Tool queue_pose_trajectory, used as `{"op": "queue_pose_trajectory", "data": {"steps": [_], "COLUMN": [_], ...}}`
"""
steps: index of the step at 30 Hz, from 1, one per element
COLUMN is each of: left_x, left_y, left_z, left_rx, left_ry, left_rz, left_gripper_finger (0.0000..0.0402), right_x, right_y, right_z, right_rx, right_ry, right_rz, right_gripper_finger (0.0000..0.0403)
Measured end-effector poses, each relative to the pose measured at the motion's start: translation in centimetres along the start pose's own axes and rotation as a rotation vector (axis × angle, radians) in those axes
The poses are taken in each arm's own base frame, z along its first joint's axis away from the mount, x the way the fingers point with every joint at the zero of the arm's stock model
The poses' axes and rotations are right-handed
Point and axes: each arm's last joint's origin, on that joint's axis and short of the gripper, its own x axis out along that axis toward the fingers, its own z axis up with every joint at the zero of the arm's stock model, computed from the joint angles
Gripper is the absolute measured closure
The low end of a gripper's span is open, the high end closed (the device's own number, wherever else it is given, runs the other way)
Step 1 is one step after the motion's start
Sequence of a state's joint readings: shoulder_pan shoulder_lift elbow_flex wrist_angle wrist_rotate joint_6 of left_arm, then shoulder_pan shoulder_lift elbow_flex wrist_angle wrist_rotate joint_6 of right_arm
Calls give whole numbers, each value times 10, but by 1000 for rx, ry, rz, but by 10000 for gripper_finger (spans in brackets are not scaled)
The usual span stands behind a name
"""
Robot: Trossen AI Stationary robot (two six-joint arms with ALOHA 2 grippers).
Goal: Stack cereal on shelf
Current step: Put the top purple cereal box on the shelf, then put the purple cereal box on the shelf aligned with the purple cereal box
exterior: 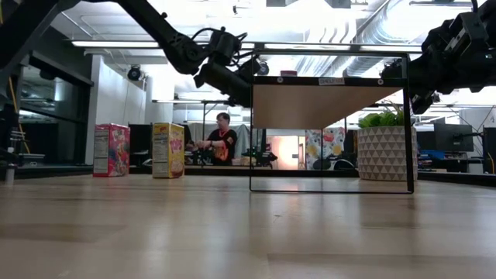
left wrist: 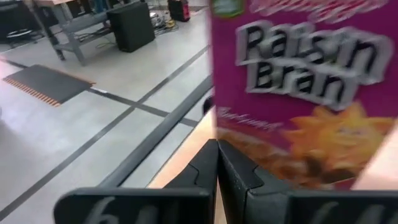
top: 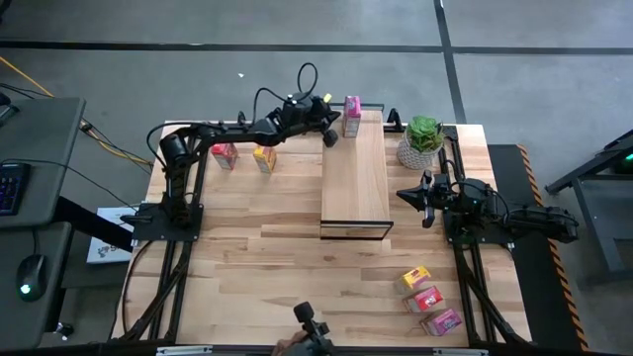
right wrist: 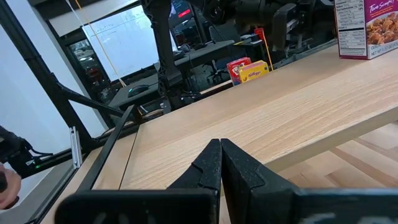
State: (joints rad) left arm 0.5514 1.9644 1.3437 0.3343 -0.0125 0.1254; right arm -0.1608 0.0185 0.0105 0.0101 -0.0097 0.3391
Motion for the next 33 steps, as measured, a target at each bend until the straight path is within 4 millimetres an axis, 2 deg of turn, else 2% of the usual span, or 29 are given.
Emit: {"op": "queue_pose_trajectory", "data": {"steps": [3,6,10,14,16,18,24,28,33], "left_x": [-3,-19,-60,-112,-138,-163,-232,-267,-294], "left_y": [3,5,7,-4,-14,-25,-51,-55,-48], "left_z": [1,19,53,68,65,52,-2,-22,-29], "left_rx": [-2,21,28,12,7,0,1,-2,-56], "left_ry": [22,9,2,-62,-104,-147,-314,-407,-465], "left_rz": [3,4,-21,-133,-174,-208,-314,-351,-296], "left_gripper_finger": [402,402,402,401,402,402,402,402,401], "right_x": [0,0,0,0,0,0,0,0,0], "right_y": [0,0,0,0,0,0,0,0,0], "right_z": [0,0,0,0,0,0,0,0,0], "right_rx": [0,0,0,0,0,0,0,0,0], "right_ry": [-1,-1,0,0,0,0,0,0,0], "right_rz": [0,0,0,0,0,0,0,0,0], "right_gripper_finger": [402,402,402,402,402,402,402,402,402]}}
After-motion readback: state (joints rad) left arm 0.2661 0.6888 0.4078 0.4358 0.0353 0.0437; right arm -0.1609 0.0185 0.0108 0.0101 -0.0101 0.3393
